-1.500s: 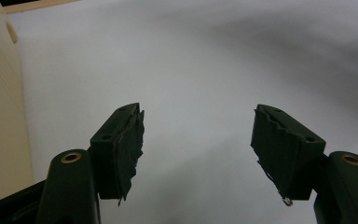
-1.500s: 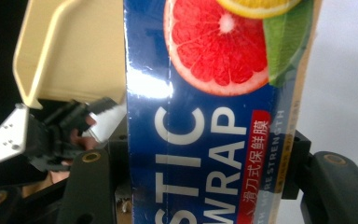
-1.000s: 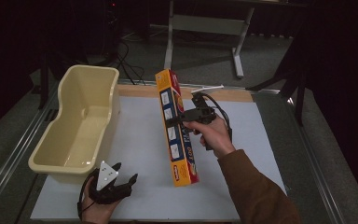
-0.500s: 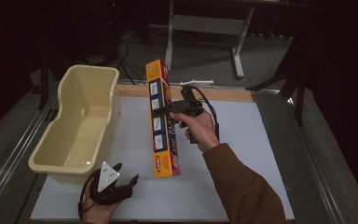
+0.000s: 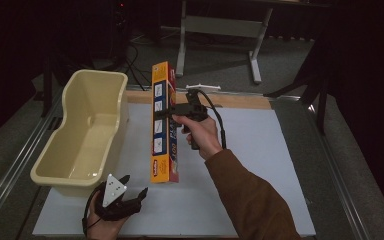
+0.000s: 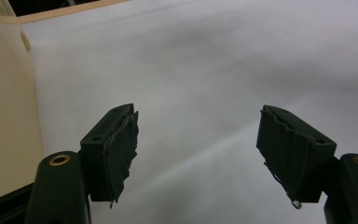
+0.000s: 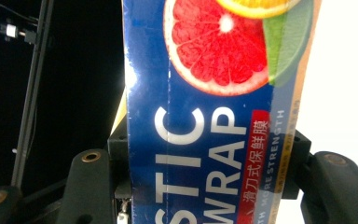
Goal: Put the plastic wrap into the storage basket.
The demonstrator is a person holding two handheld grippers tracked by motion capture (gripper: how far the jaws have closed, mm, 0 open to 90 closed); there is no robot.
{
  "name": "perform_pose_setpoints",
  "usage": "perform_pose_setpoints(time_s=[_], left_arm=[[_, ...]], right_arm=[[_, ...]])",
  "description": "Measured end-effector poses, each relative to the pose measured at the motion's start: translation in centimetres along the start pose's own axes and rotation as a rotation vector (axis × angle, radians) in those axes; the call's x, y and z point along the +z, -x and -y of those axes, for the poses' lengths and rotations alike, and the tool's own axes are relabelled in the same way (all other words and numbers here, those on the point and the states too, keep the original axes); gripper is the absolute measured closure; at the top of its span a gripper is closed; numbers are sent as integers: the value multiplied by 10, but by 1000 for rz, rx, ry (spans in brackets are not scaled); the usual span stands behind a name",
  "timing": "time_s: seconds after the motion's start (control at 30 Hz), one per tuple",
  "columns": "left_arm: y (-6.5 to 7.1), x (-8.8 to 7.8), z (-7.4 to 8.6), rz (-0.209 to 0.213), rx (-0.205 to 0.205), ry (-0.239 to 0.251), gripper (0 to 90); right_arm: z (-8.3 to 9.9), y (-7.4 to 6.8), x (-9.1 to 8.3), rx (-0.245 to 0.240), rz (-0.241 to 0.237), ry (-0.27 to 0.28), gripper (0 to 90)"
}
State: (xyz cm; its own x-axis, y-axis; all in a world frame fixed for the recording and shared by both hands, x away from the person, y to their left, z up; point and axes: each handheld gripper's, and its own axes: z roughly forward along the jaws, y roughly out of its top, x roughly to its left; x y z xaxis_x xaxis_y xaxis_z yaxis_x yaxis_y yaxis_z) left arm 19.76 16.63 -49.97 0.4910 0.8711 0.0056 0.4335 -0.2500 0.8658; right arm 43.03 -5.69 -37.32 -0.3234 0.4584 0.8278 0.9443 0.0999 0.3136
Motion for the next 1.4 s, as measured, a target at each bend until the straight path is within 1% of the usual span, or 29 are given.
perform_pose_setpoints(time_s=[0.1, 0.17, 0.23, 0.3, 0.37, 0.4, 0.43, 0.57, 0.8, 0.83, 0.9, 0.97, 1.1, 1.23, 1.4], left_arm=[[-1, -2, 0, -2, -2, 1, 289], [-1, -2, 0, -1, -6, 5, 289], [-2, -3, 0, 1, -5, 6, 288], [-1, -3, 0, 6, -3, 7, 286], [-1, -3, 0, 7, -3, 7, 285], [-1, -3, 0, 9, -3, 7, 284], [-1, -3, -1, 12, 3, 9, 283], [-2, -5, -1, 13, -2, 15, 280], [-2, -5, -1, 18, -6, 18, 277], [-1, -4, -1, 21, -3, 17, 277], [1, -3, -2, 26, 2, 17, 274], [4, -3, -2, 32, 9, 16, 273], [8, -1, -1, 45, 18, 13, 272], [12, -1, -1, 56, 24, 17, 272], [13, -2, -1, 56, 30, 22, 272]], right_arm=[[-2, -1, 4, 13, -17, 11, 409], [-3, -2, 6, 14, -20, 16, 409], [-5, -5, 8, 20, -26, 23, 409], [-7, -10, 12, 14, -25, 30, 409], [-8, -11, 13, 16, -29, 36, 409], [-9, -14, 16, 23, -36, 43, 409], [-10, -15, 18, 21, -34, 46, 409], [-12, -20, 23, 22, -36, 58, 409], [-18, -30, 39, 30, -36, 84, 410], [-19, -31, 41, 26, -29, 89, 409], [-21, -34, 46, 21, -17, 91, 409], [-22, -36, 52, 21, -16, 91, 409], [-24, -38, 62, 41, -49, 94, 409], [-26, -39, 74, 71, -68, 89, 409], [-25, -45, 89, 76, -80, 74, 409]])
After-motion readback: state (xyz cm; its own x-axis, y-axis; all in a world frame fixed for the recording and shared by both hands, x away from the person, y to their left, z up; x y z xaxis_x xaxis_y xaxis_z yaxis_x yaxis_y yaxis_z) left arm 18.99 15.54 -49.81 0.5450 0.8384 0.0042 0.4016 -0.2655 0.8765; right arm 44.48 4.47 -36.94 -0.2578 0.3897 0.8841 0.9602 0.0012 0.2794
